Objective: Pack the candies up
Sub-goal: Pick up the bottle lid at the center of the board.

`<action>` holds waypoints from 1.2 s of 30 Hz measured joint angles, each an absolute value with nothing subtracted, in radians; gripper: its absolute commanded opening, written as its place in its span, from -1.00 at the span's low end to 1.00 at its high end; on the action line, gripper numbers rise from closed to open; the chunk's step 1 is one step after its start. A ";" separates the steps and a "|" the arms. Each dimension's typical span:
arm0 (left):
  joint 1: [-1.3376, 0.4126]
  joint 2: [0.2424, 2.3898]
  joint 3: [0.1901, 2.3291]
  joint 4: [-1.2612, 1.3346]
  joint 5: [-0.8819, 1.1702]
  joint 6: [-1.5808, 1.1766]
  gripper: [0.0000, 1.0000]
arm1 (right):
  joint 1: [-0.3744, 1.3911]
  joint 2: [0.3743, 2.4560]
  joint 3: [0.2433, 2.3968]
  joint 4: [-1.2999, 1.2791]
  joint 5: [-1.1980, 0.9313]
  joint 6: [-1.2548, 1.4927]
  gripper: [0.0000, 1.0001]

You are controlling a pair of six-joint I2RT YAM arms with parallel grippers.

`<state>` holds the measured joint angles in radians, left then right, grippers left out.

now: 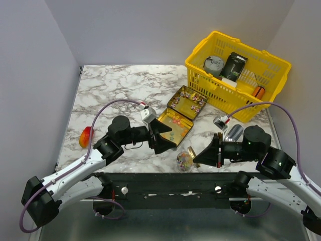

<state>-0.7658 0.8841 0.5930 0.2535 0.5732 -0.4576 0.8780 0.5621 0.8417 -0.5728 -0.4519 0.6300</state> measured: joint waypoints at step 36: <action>-0.939 1.074 0.678 0.351 0.991 -0.210 -0.91 | 0.880 0.668 0.807 -0.357 -0.752 0.733 -0.65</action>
